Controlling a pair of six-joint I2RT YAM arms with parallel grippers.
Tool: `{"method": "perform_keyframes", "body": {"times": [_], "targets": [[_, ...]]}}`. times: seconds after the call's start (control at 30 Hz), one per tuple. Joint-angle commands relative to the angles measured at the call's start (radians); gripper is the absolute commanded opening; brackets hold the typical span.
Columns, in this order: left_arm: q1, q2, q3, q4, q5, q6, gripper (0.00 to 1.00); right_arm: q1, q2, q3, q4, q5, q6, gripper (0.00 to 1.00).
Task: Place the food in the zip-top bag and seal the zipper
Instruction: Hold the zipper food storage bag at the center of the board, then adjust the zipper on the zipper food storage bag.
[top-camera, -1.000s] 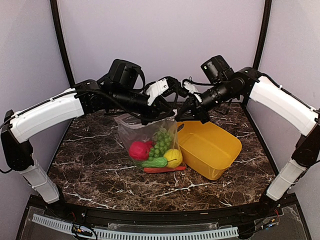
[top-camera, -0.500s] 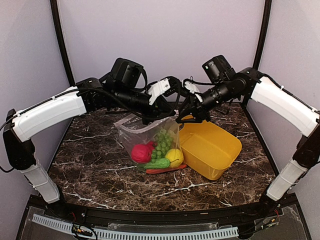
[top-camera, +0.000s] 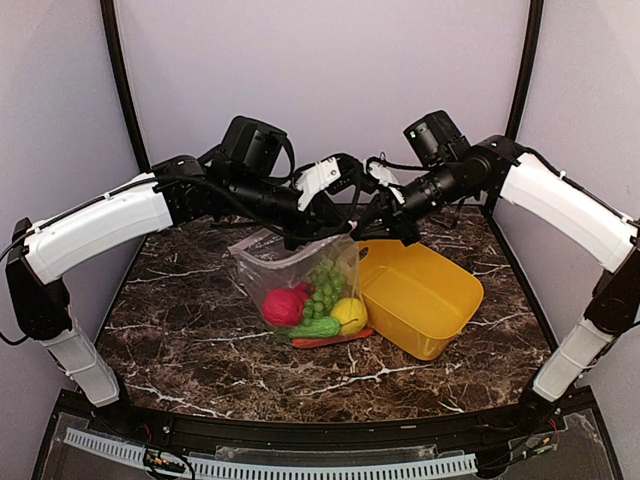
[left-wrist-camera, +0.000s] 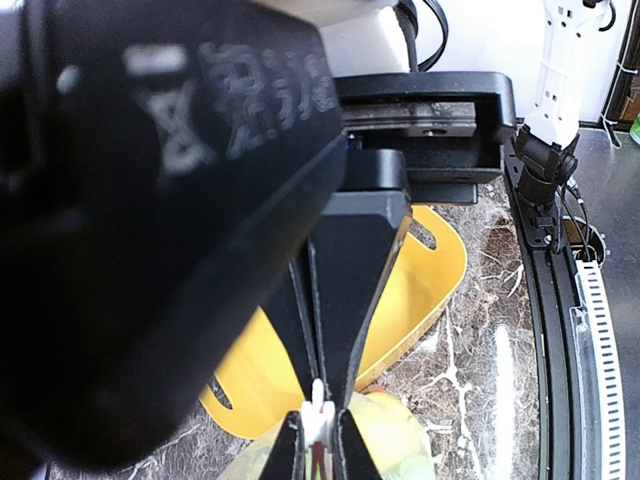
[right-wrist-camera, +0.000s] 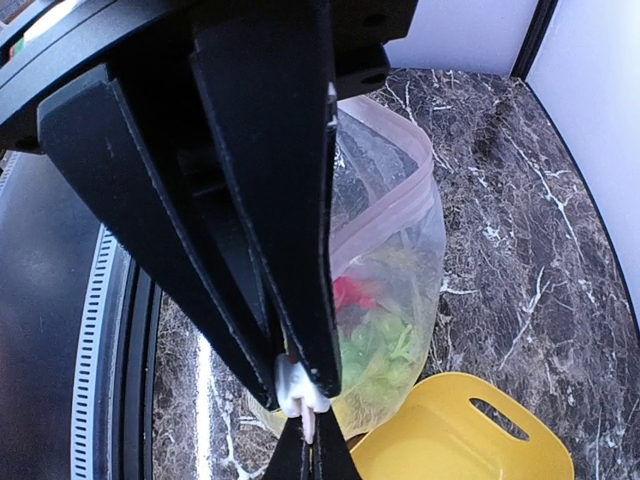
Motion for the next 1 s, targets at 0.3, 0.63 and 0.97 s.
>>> {"method": "perform_keyframes", "body": {"times": [0.3,0.63,0.97], "targets": [[0.043,-0.106,-0.131,-0.071,-0.01,-0.065,0.01,-0.183,-0.102,-0.108,0.16,-0.148,-0.042,0.0],[0.079,-0.206,-0.253,-0.125,-0.098,-0.081,0.01,-0.245,-0.139,-0.185,0.162,-0.155,-0.068,0.0],[0.112,-0.339,-0.395,-0.155,-0.17,-0.094,0.01,-0.304,-0.153,-0.218,0.162,-0.133,-0.079,0.0]]}}
